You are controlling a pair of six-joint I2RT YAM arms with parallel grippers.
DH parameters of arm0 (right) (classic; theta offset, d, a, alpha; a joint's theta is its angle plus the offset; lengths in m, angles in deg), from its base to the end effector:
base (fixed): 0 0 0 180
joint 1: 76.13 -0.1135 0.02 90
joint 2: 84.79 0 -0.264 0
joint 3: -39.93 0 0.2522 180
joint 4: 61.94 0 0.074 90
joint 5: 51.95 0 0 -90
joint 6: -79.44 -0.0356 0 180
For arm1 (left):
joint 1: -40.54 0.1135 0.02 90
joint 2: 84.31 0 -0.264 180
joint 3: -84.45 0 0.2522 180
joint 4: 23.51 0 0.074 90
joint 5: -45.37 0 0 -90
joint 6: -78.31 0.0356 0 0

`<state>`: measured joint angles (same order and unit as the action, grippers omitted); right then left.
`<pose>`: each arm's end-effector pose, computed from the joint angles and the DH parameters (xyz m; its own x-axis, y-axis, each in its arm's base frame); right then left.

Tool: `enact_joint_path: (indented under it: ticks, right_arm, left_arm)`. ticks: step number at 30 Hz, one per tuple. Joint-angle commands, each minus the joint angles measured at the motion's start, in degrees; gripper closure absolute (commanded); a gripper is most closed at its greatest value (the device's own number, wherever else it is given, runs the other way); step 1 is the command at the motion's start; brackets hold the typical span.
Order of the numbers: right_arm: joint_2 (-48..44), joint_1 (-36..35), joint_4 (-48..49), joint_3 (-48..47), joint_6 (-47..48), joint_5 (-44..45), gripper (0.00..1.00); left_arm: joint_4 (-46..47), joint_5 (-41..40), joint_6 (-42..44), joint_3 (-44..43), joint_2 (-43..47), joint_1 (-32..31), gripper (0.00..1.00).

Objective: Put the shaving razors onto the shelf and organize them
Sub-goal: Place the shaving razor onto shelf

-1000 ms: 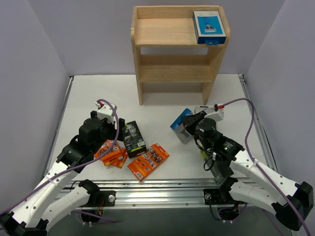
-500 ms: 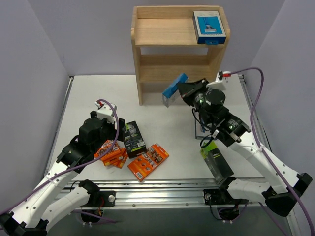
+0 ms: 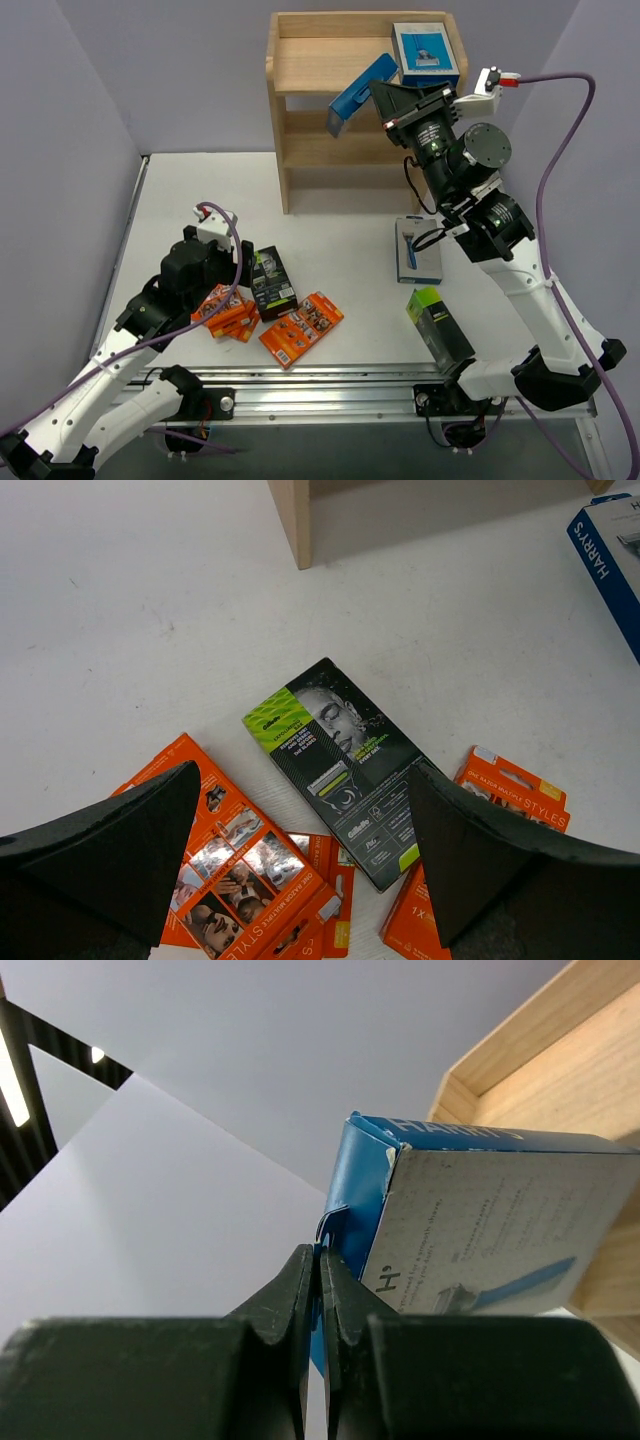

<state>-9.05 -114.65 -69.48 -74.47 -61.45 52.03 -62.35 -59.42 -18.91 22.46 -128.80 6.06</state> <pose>0.1969 0.1457 0.5830 -0.0883 0.8921 -0.4431 -0.5929 0.3104 0.7430 0.1479 -0.0906 0.3349 -0.3418 0.0873 -0.9357 0.3109 0.9501 -0.0249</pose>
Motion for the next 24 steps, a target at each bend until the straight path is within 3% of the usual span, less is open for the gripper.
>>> enact_joint_path:
  ticks: [1,18,24]
  right_arm:
    - [0.28,0.73,9.07,-2.02,2.2,-1.93,1.0]
    - [8.71,5.56,21.29,-8.07,-0.34,-6.5,1.0]
    - [13.02,10.04,26.82,-9.05,-7.72,-11.42,1.0]
  left_arm:
    - [1.61,-0.42,0.19,-0.2,-0.07,-0.41,0.06]
    - [1.79,0.02,-0.07,-0.02,-1.21,-1.12,0.06]
    - [1.88,0.02,-0.07,0.15,-1.74,-1.47,0.06]
